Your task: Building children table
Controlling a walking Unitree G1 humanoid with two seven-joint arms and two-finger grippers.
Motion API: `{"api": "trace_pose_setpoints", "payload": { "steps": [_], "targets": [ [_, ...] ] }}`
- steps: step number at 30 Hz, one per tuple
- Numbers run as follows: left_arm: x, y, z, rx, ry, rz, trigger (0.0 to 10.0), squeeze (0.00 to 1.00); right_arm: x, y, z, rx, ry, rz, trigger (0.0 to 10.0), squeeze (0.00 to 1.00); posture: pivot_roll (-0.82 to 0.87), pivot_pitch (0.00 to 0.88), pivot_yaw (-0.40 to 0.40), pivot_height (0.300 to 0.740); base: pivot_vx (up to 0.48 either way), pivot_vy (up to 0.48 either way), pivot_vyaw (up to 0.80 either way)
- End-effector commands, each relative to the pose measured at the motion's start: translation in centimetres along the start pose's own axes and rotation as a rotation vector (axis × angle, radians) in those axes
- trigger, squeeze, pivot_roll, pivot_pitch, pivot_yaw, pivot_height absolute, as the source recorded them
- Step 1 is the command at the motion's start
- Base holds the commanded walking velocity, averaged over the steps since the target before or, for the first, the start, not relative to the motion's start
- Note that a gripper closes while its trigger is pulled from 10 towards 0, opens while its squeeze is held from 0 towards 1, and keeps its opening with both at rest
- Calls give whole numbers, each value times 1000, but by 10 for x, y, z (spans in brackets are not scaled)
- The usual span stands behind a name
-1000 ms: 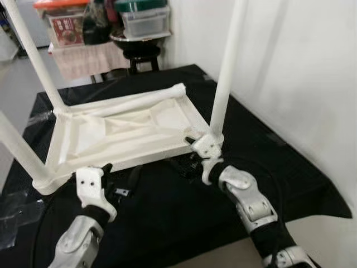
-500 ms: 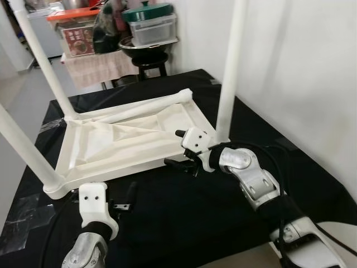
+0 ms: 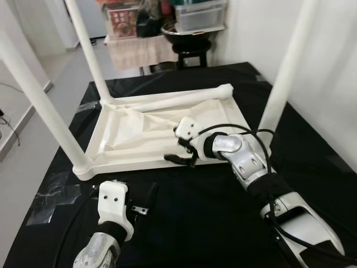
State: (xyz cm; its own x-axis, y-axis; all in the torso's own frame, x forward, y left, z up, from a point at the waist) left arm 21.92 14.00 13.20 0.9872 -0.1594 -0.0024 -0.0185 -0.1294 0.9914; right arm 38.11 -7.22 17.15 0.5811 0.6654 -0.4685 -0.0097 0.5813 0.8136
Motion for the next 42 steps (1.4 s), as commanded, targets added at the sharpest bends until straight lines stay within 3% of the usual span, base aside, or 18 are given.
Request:
{"api": "trace_pose_setpoints", "payload": {
  "steps": [1,8,11,16,24,28,29,30,31,42],
  "targets": [
    [0,-2,-1,0,-4,0,10000,0,-2,-1,7,-43,-35,-34,10000,0,-29,46,17,740,0,0,0],
    [1,-3,0,1,-7,0,10000,0,-4,1,13,-56,23,-101,10000,0,-28,41,19,740,0,0,0],
    [1,-4,0,1,-13,-1,10000,0,-1,-3,16,-48,33,-179,10000,0,-14,36,22,740,0,0,0],
    [-1,-4,2,-1,-23,-2,10000,0,6,-12,16,11,3,-288,10000,0,3,41,13,740,0,0,0],
    [-6,-2,6,-10,-31,0,10000,0,8,-18,18,39,-47,-335,10000,0,20,65,5,740,0,0,0],
    [-14,1,10,-38,-43,5,10000,0,-1,-27,24,67,-33,-462,9686,0,28,94,-3,740,0,0,0],
    [-14,1,10,-42,-43,5,10000,0,-2,-29,23,65,-21,-487,4510,0,26,99,-4,740,0,0,0],
    [-15,1,10,-44,-44,5,10000,0,-2,-30,22,65,-15,-503,4510,0,26,99,-4,740,0,0,0],
    [-15,1,11,-45,-44,5,10000,0,-2,-32,21,66,-5,-518,0,0,27,101,-6,740,0,0,0],
    [-14,1,12,-55,-43,4,10000,0,-1,-38,14,117,41,-580,0,0,28,98,-15,740,0,0,0]
  ]
}}
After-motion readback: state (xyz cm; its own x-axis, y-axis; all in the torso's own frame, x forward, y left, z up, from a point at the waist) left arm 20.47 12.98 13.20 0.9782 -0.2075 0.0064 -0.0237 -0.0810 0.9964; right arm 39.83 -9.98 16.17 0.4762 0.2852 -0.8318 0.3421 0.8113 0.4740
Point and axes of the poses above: a point about 5 cm out from each wrist's last joint towards the gripper, its own x axis pointing out of the wrist towards the gripper, its own y axis along the axis of the wrist's last joint, z = x × y, the point moved 1 cm from there along x, pointing out of the wrist towards the gripper, and after that the axes turned 12 degrees about x, right-handed, at the moved point
